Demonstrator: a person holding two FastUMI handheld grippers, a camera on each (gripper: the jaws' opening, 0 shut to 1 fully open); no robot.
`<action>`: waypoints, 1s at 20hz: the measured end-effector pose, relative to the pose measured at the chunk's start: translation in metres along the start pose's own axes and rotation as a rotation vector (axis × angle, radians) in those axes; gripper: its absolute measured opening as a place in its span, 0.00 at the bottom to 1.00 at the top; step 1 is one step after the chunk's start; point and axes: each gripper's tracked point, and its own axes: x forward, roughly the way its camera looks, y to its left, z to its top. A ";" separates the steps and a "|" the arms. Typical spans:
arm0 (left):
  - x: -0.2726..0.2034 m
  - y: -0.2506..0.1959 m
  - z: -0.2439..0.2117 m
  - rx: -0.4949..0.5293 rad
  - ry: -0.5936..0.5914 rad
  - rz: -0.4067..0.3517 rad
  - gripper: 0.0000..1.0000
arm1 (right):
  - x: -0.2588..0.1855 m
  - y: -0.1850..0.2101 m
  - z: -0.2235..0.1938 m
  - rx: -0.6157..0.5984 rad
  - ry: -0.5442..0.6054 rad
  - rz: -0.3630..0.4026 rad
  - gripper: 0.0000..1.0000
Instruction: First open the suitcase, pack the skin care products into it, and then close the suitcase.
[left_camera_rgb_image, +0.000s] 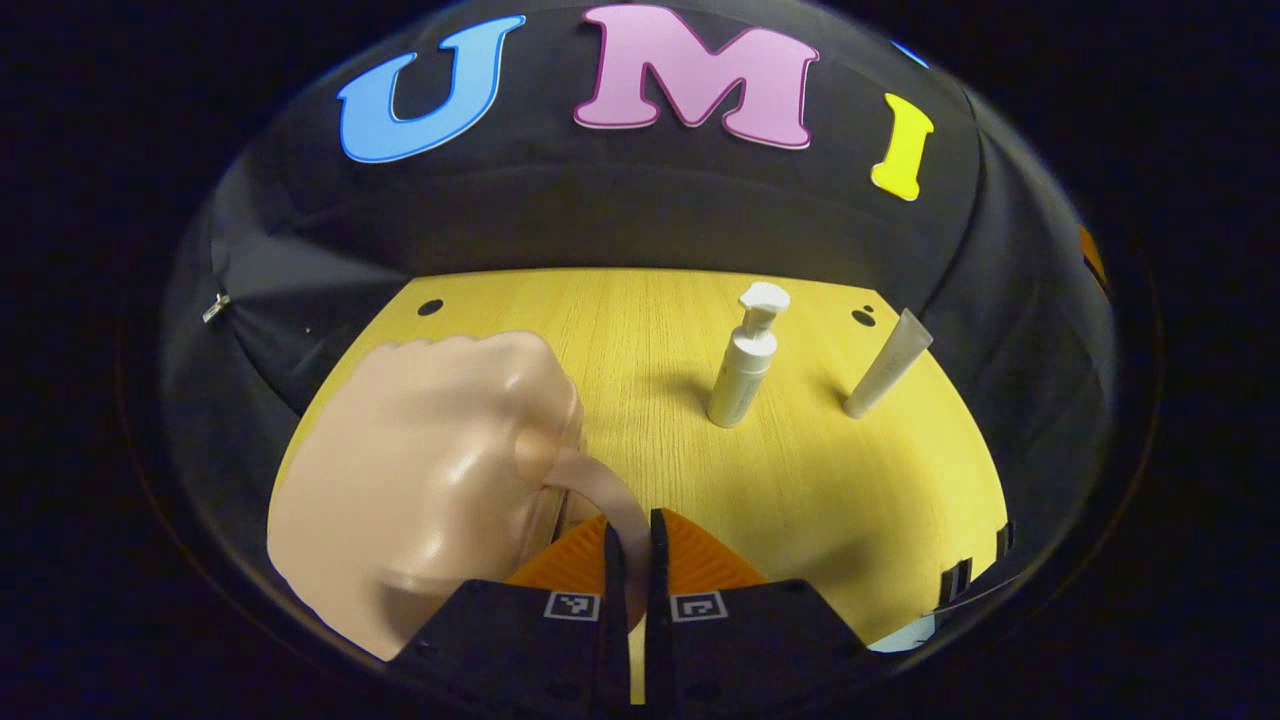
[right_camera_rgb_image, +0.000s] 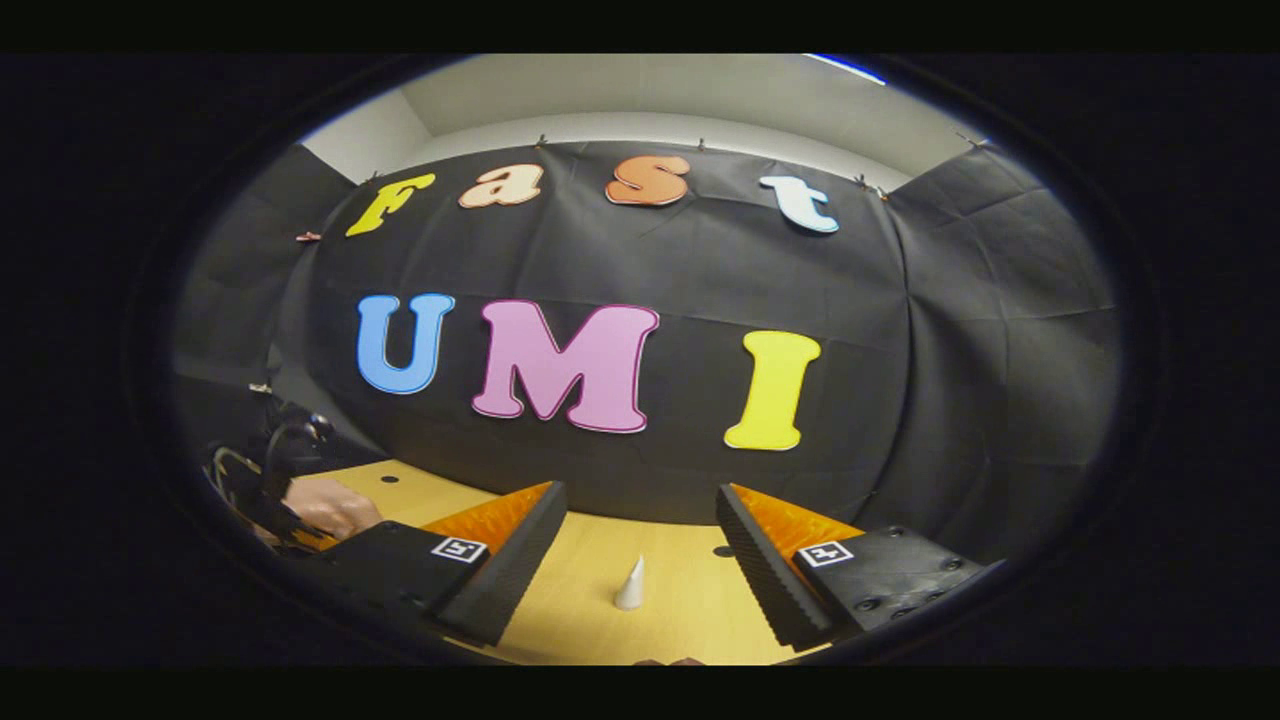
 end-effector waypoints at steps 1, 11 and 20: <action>-0.014 0.007 0.011 0.005 -0.016 -0.006 0.11 | -0.001 0.008 0.005 -0.001 -0.010 -0.001 0.96; -0.107 0.178 0.125 -0.043 -0.190 0.016 0.11 | -0.016 0.094 0.051 0.006 -0.080 -0.017 0.96; -0.075 0.375 0.120 -0.086 -0.246 0.169 0.11 | -0.031 0.129 0.060 -0.067 -0.057 -0.070 0.96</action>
